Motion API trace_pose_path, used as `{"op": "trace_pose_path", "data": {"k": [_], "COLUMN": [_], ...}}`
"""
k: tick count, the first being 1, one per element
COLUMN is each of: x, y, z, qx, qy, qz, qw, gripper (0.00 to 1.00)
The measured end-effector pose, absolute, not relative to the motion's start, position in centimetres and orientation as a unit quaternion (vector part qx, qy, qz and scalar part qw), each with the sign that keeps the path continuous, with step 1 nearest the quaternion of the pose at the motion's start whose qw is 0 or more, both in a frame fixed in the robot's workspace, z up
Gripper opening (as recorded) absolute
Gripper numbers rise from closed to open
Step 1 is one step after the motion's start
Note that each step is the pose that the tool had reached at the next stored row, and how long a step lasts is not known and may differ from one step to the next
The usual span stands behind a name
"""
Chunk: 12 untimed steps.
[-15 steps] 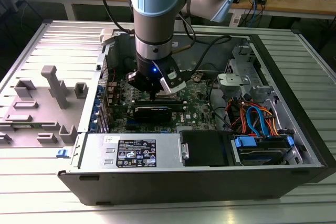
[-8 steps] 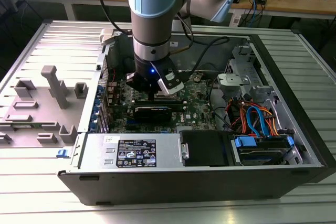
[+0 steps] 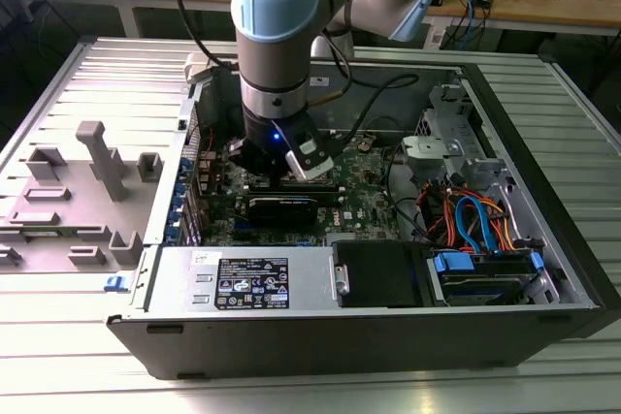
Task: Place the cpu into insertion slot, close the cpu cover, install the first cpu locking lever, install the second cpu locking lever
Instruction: 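Install the second cpu locking lever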
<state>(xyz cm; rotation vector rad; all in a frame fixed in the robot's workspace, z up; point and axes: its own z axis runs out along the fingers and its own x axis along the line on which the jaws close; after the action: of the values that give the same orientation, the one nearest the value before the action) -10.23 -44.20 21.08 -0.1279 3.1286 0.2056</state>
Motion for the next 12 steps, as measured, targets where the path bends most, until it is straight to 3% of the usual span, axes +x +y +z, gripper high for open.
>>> {"op": "trace_pose_path", "data": {"k": [12], "x": [-10.51], "y": [-43.9], "z": [20.5], "qx": [-0.041], "qy": [0.996], "qz": [0.08], "qw": [0.002], "gripper": [0.11]}}
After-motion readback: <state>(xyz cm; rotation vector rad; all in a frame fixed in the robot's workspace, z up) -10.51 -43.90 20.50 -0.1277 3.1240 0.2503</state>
